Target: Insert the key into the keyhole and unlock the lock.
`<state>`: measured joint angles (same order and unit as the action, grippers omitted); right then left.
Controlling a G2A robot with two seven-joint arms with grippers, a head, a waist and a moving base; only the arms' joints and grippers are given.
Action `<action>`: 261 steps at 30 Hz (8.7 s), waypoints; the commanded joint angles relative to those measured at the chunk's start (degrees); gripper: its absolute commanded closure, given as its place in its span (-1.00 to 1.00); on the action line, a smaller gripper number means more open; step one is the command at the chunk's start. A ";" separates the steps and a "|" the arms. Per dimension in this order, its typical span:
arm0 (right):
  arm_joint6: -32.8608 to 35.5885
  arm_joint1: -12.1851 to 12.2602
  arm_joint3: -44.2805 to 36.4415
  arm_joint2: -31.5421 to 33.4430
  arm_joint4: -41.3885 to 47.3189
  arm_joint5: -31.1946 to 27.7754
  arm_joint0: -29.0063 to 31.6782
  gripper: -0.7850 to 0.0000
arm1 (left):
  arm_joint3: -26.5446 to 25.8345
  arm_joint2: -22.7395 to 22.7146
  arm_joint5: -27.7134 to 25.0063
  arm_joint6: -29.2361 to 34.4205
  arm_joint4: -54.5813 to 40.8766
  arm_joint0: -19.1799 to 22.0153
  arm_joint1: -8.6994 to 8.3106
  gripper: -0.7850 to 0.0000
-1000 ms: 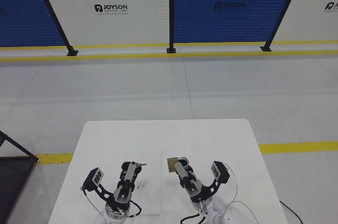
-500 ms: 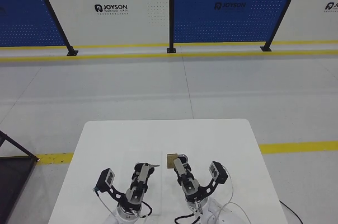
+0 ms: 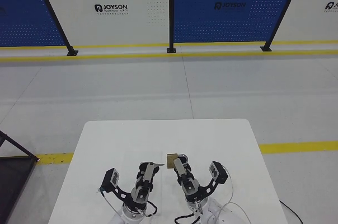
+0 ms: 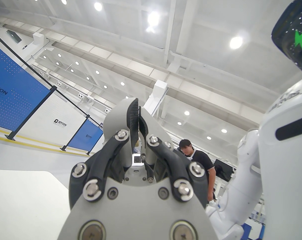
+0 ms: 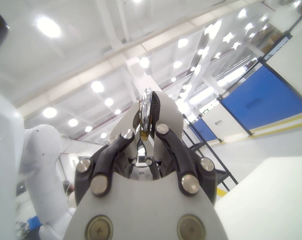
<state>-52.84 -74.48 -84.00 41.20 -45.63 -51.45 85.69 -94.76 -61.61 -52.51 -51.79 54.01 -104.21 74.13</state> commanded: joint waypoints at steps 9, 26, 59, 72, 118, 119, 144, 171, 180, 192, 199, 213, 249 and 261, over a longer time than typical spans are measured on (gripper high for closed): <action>0.00 0.00 0.00 0.00 0.00 0.00 0.00 1.00 | 0.83 0.34 0.54 -0.54 1.34 0.58 0.76 1.00; 0.00 0.00 0.00 0.00 0.00 0.00 0.00 1.00 | 0.69 0.30 2.26 -2.26 2.78 1.09 1.15 1.00; 0.00 0.00 0.00 0.00 0.00 0.00 0.00 1.00 | 2.85 0.74 1.31 -1.31 2.29 2.36 2.02 1.00; 4.59 -0.18 -2.35 1.69 2.74 1.25 1.56 1.00 | 2.85 0.99 1.80 -1.80 2.21 2.58 2.48 1.00; 9.64 -1.94 -3.08 7.42 0.65 -2.64 4.78 1.00 | -0.88 -6.79 -5.49 5.50 -2.01 -2.68 0.98 -1.00; 9.91 -1.89 -3.11 7.80 0.90 -2.71 4.87 1.00 | -1.27 -7.17 -5.49 5.50 -1.84 -3.11 0.75 -1.00; 25.72 -0.79 -6.77 12.07 6.06 0.40 6.45 1.00 | 0.07 -2.13 -5.49 5.50 -6.21 -0.66 -8.68 -0.69; 35.37 -0.40 -8.00 12.36 5.65 4.59 6.72 1.00 | 5.20 3.39 -5.49 7.67 -8.60 3.76 -12.41 0.24; 35.61 -0.36 -7.96 12.36 4.96 4.94 6.87 1.00 | 5.75 3.58 -5.49 6.72 -7.55 3.99 -12.53 0.53; 36.26 -0.40 -7.89 11.90 4.01 6.06 6.68 1.00 | 6.62 3.81 -5.49 5.79 -6.38 4.27 -12.31 1.00; 36.68 -0.36 -8.05 11.69 3.06 6.55 6.76 1.00 | 7.30 3.17 -5.49 5.51 -4.77 4.28 -11.94 1.00; 37.20 -0.17 -8.47 11.74 2.23 7.41 7.06 1.00 | 6.89 1.92 -2.64 2.66 0.97 4.17 -10.82 1.00; 38.08 0.33 -9.92 12.25 2.50 10.38 8.19 1.00 | 14.27 4.71 23.38 -23.15 29.73 7.94 -9.81 1.00; 38.84 0.53 -10.31 12.36 2.45 11.34 8.55 1.00 | 16.63 5.84 34.43 -28.18 33.65 9.37 -9.08 1.00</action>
<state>-14.07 -73.97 -94.31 53.54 -43.15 -40.20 94.22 -78.29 -55.85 -19.19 -79.88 87.47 -94.91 64.98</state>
